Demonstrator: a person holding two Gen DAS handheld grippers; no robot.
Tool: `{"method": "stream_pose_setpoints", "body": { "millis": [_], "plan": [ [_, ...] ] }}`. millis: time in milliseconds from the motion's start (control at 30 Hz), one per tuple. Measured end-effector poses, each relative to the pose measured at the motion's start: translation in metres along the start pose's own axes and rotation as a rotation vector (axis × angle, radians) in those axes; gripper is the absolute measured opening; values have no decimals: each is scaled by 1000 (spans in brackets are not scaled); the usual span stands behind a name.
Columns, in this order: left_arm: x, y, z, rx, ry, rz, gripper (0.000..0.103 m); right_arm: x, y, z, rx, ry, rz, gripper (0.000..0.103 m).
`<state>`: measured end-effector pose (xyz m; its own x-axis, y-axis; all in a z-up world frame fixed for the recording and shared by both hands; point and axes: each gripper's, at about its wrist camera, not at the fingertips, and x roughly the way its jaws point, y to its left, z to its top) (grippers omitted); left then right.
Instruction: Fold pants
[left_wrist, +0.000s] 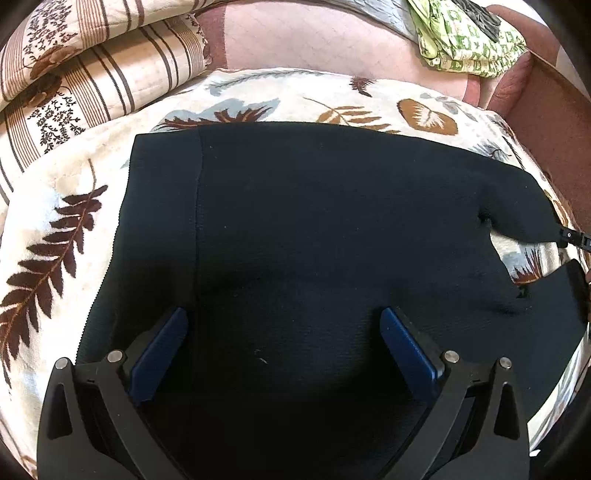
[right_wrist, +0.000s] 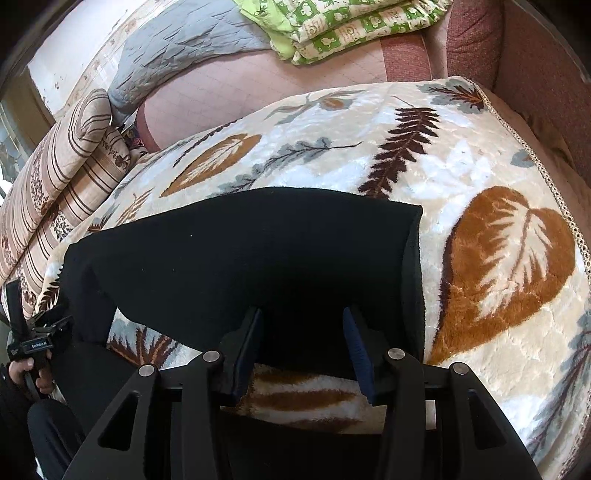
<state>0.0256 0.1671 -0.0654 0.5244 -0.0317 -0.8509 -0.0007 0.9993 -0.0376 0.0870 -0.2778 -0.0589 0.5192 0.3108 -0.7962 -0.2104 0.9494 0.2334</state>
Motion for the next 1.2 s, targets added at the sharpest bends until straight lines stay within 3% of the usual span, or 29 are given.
{"method": "stream_pose_setpoints", "body": {
  "millis": [333,500,600,667,767,900,967,1100,1200],
  "plan": [
    [0,1,0,5,1,0,103,1,3,0,-28,2,-12,47],
    [0,1,1,5,6,-4,103,-6,0,5,-5,13,24,51],
    [-1,-3,3,25,16,14,103,-25,-5,14,33,-89,48,63],
    [-6,0,6,26,31,-14,103,-36,-10,19,59,-168,35,66],
    [-32,18,22,-16,-42,-116,102,-44,-19,26,106,-229,9,68],
    [-63,69,60,-56,-211,-84,103,-47,-28,31,155,-251,-15,68],
    [-53,95,79,-32,-204,-109,103,-46,-31,32,166,-248,-15,68],
    [-19,130,102,-28,-141,-76,103,-44,-28,34,149,-247,-15,68],
    [0,133,107,-41,-130,-164,103,-45,-28,35,147,-258,-19,68]
  ]
}}
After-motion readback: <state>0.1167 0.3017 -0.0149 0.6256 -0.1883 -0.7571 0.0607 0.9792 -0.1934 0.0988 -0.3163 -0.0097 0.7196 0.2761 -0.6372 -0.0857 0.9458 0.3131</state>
